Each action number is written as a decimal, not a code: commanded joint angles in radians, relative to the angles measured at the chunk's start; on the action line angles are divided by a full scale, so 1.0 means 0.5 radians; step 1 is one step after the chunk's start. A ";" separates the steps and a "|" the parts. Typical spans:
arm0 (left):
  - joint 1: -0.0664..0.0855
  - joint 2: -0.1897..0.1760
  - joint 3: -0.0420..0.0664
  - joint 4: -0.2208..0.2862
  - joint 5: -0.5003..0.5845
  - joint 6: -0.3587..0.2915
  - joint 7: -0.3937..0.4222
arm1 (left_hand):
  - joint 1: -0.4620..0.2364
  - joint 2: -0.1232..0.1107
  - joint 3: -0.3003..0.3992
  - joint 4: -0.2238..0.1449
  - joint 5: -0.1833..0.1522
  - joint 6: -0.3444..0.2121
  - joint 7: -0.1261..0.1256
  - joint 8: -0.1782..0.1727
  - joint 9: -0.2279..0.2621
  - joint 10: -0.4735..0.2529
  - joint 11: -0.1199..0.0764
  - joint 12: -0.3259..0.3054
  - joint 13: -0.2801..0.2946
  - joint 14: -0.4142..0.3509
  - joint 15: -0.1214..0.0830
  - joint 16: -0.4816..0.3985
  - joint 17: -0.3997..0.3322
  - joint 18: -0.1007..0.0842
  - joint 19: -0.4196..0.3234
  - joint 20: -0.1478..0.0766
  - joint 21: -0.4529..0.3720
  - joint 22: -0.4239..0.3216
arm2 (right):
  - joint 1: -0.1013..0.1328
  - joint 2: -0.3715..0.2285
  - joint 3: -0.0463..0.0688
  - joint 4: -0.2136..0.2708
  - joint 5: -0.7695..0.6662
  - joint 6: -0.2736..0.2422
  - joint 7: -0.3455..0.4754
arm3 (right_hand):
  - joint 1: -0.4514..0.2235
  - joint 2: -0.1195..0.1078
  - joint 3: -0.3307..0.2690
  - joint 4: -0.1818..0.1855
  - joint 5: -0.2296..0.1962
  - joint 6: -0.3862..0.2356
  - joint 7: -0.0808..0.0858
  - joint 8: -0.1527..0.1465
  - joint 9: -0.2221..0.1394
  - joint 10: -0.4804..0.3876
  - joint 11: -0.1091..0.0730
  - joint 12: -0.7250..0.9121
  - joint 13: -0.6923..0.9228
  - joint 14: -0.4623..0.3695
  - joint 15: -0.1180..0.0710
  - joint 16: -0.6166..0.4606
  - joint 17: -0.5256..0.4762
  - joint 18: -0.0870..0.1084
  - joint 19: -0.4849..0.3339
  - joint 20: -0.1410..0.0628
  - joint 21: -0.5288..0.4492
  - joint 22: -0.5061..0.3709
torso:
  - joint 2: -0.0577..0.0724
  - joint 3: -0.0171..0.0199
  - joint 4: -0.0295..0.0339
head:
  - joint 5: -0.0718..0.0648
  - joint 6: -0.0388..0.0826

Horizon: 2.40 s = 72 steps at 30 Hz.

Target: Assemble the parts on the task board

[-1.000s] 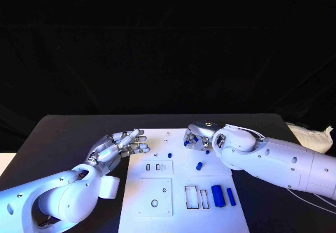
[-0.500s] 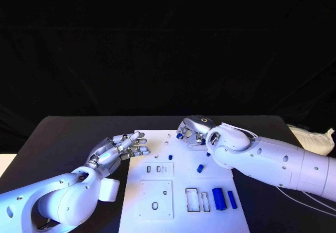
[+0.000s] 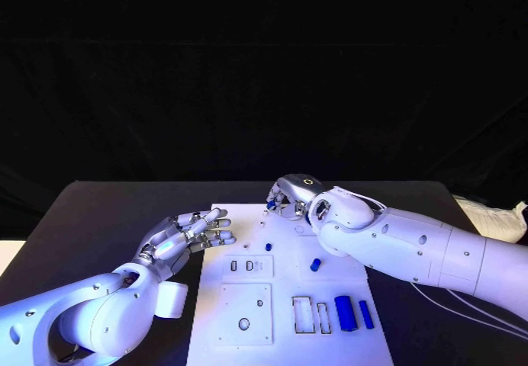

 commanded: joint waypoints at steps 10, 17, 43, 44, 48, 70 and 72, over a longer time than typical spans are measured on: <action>0.008 -0.002 0.002 0.006 0.003 0.030 0.009 | 0.015 0.003 0.000 -0.015 -0.004 0.005 0.004 -0.009 -0.003 0.001 0.009 -0.009 -0.002 0.012 0.004 -0.008 0.003 0.023 0.014 -0.003 -0.002 -0.003 | 0.003 0.028 -0.006 -0.012 -0.004 0.127 -0.002 | -0.032 -0.019 -0.009 0.023 0.009 -0.002 0.014 -0.011 0.028 -0.004 0.009 -0.010 -0.003 0.066 -0.001 0.014 0.004 -0.022 0.006 0.012 0.010 0.004 | 0.017 -0.0036 0.011 | 0.004 -0.007; 0.010 -0.006 0.002 0.004 0.003 0.029 0.008 | 0.015 0.003 0.000 -0.015 -0.004 0.005 0.004 -0.009 -0.003 0.001 0.009 -0.009 -0.002 0.012 0.004 -0.008 0.003 0.023 0.014 -0.003 -0.002 -0.003 | 0.002 0.018 -0.007 0.013 -0.010 0.133 0.000 | -0.032 -0.020 -0.009 0.024 0.009 -0.001 0.014 -0.011 0.028 -0.004 0.009 -0.010 -0.003 0.066 -0.001 0.015 0.006 -0.022 0.006 0.012 0.010 0.004 | 0.020 -0.0042 0.007 | 0.008 -0.007; 0.016 -0.015 0.002 0.003 0.003 0.039 -0.006 | 0.017 0.003 0.000 -0.020 -0.005 0.004 0.005 -0.013 -0.004 0.001 0.010 -0.013 -0.002 0.013 0.004 -0.011 0.005 0.023 0.015 -0.003 -0.003 -0.004 | 0.001 0.094 -0.011 -0.098 -0.039 0.196 -0.059 | -0.034 -0.029 -0.007 0.035 0.042 -0.004 0.015 -0.017 0.030 -0.009 0.009 -0.011 -0.003 0.063 0.000 0.025 0.012 -0.021 0.002 0.015 0.014 0.007 | 0.032 -0.0101 0.017 | -0.006 -0.019; 0.016 -0.015 0.002 0.003 0.003 0.039 -0.006 | 0.017 0.003 0.000 -0.020 -0.005 0.004 0.005 -0.013 -0.004 0.001 0.010 -0.013 -0.002 0.013 0.004 -0.011 0.005 0.023 0.015 -0.003 -0.003 -0.004 | 0.001 0.093 -0.012 -0.096 -0.039 0.187 -0.058 | -0.038 -0.036 -0.010 0.039 0.044 -0.009 0.018 -0.021 0.030 -0.015 0.012 -0.012 -0.003 0.061 0.002 0.025 0.009 -0.020 -0.001 0.016 0.014 0.005 | 0.032 -0.0107 0.017 | -0.007 -0.019; 0.016 -0.015 0.002 0.003 0.003 0.039 -0.008 | 0.017 0.003 0.000 -0.020 -0.005 0.004 0.005 -0.013 -0.004 0.001 0.010 -0.013 -0.002 0.013 0.004 -0.011 0.005 0.023 0.015 -0.003 -0.003 -0.004 | 0.001 0.087 -0.012 -0.088 -0.019 0.103 -0.041 | -0.094 -0.125 -0.073 0.087 0.032 -0.164 0.072 -0.037 -0.005 -0.215 0.061 -0.014 -0.011 -0.005 0.051 -0.109 -0.205 0.014 -0.143 0.044 -0.113 -0.204 | 0.033 -0.0113 0.023 | -0.013 -0.018; 0.016 -0.024 0.001 -0.008 0.003 0.046 -0.023 | 0.016 0.004 -0.003 -0.025 -0.005 -0.001 0.008 -0.022 -0.004 -0.005 0.013 -0.023 -0.003 0.013 0.006 -0.018 0.008 0.022 0.015 -0.002 -0.005 -0.007 | 0.004 -0.418 0.029 0.391 0.424 -0.082 -0.039 | -0.007 -0.112 -0.362 0.165 0.171 -0.254 0.081 -0.002 -0.008 -0.046 0.041 0.209 0.059 0.072 0.031 0.011 0.001 -0.007 -0.022 0.061 -0.053 -0.074 | 0.023 -0.0194 0.013 | -0.037 -0.005; 0.016 -0.025 0.001 -0.008 0.003 0.048 -0.024 | 0.016 0.004 -0.003 -0.025 -0.005 -0.001 0.008 -0.022 -0.004 -0.005 0.013 -0.023 -0.003 0.013 0.006 -0.018 0.008 0.022 0.015 -0.002 -0.005 -0.007 | 0.006 -0.475 0.032 0.424 0.458 -0.060 -0.068 | -0.008 -0.129 -0.377 0.174 0.173 -0.264 0.060 -0.014 -0.013 0.088 0.009 0.279 0.102 0.093 0.005 0.091 0.119 -0.021 0.028 0.040 0.004 0.010 | 0.021 -0.0187 0.008 | -0.039 -0.005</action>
